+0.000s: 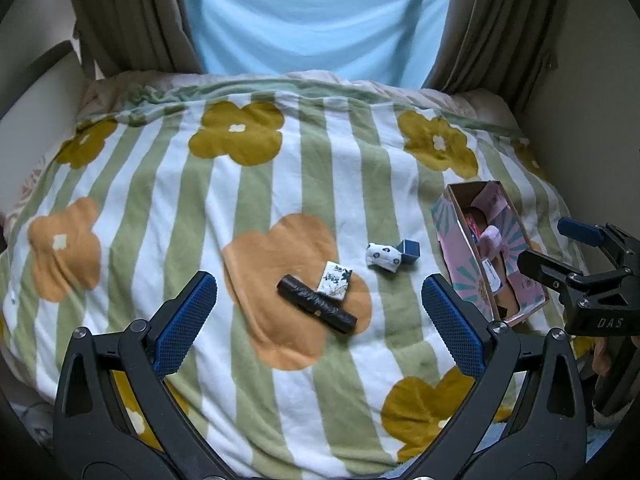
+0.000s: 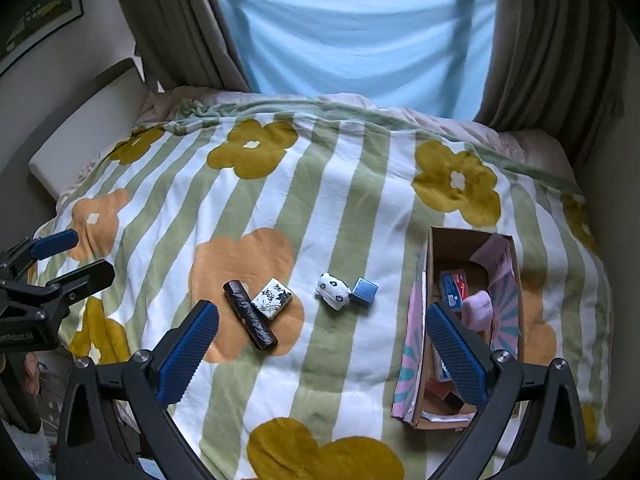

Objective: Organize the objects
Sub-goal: 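Withdraw both tools from the cardboard box toward the remaining items, then grasp the white tissue pack with the left tool while the right tool grasps the spotted sock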

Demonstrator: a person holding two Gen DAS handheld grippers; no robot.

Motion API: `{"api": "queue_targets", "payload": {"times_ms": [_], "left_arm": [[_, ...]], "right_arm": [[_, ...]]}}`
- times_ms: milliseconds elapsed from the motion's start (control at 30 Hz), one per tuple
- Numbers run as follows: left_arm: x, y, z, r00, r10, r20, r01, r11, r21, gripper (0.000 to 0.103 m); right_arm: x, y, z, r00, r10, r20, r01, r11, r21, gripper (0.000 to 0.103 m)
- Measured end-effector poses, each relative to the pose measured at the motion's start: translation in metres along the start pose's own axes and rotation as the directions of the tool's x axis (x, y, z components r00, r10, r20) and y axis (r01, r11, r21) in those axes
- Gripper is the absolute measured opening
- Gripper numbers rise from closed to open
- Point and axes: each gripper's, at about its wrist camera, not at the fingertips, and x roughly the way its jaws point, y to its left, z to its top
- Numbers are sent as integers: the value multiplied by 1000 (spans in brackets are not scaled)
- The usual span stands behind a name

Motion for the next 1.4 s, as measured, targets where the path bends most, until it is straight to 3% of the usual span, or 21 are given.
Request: {"api": "queue_targets", "payload": {"times_ms": [367, 667, 867, 1000, 1267, 1333, 1400], "left_arm": [[41, -9, 10, 996, -67, -67, 68, 998, 16, 102], [133, -20, 1, 985, -77, -151, 85, 996, 42, 102], [210, -25, -17, 967, -81, -243, 97, 994, 56, 101], [255, -28, -30, 951, -81, -299, 111, 990, 87, 93], [317, -28, -48, 925, -70, -373, 123, 985, 121, 81], [327, -28, -51, 917, -80, -390, 135, 984, 115, 71], [336, -29, -55, 908, -83, -410, 141, 983, 113, 67]], "right_arm": [[37, -6, 19, 999, 44, -22, -46, 992, -117, 103], [126, -18, 17, 992, 100, -70, -115, 959, -259, 99], [191, -16, 1, 985, 109, -134, -154, 903, -400, 95], [234, -15, -9, 977, 93, -190, -172, 872, -458, 95], [299, -11, -21, 959, 43, -281, -189, 834, -519, 83], [308, -10, -24, 954, 40, -296, -196, 830, -521, 75], [316, -9, -27, 946, 49, -321, -218, 826, -519, 74]]}}
